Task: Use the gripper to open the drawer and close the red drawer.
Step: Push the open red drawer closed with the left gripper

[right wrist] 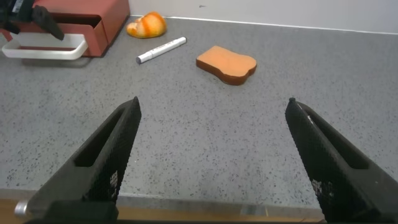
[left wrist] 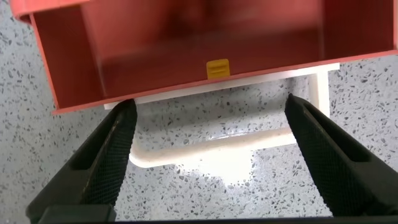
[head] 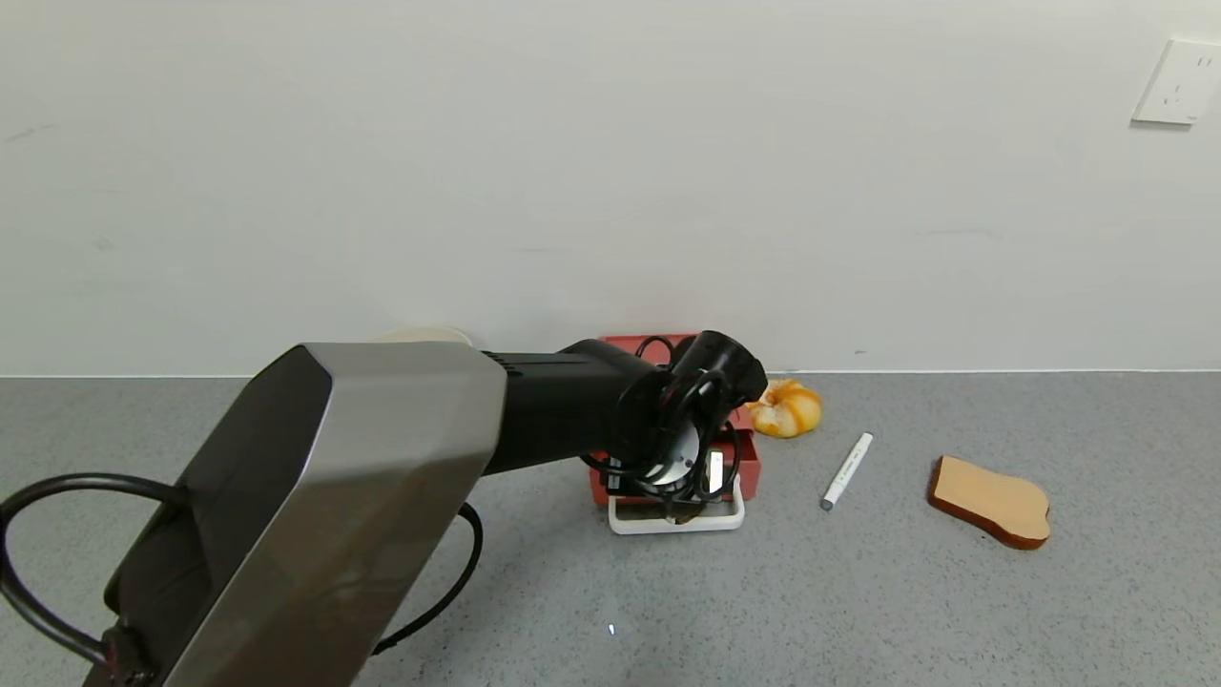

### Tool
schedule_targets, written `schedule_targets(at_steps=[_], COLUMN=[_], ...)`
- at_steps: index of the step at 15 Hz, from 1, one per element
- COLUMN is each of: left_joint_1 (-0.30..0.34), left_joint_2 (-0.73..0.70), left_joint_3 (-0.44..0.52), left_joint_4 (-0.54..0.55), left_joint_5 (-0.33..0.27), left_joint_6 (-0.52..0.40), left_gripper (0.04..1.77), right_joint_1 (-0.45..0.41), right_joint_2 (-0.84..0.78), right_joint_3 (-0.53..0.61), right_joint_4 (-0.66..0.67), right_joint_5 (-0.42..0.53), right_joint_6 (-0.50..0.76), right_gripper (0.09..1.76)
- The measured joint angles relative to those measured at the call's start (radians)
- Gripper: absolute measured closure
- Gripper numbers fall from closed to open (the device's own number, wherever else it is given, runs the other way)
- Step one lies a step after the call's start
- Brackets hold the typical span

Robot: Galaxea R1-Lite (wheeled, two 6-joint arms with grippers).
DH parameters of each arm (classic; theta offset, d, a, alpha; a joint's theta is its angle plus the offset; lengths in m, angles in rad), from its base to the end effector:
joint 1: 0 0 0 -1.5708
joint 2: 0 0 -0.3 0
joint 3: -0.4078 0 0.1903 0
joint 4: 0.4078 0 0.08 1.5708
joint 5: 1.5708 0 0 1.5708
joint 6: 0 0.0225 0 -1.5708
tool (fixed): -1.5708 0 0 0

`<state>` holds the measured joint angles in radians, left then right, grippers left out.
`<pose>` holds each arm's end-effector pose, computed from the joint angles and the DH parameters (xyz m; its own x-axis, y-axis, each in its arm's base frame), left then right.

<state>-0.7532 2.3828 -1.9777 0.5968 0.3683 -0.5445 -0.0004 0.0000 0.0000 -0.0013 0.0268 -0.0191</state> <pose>0.3429 -0.3104 0.1218 0.6129 -0.0811 -0.7860 0.1064 0.9941 -0.0196 -0.0228 0.0006 0.0756 0.9997 0.0264 0.0013 -0.0264 0.9995 -0.0191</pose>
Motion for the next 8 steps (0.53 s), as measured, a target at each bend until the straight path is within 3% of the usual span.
schedule_targets(at_steps=[8], left_joint_1=[0.021], left_joint_2=[0.016], left_joint_3=[-0.001], left_joint_4=[-0.076], left_joint_5=[0.003], left_joint_6=[0.063], left_gripper=[0.09], right_joint_1=[0.000], right_joint_2=[0.000], right_joint_3=[0.000], right_joint_4=[0.000], right_joint_5=[0.000], right_joint_6=[0.001], right_gripper=[0.14])
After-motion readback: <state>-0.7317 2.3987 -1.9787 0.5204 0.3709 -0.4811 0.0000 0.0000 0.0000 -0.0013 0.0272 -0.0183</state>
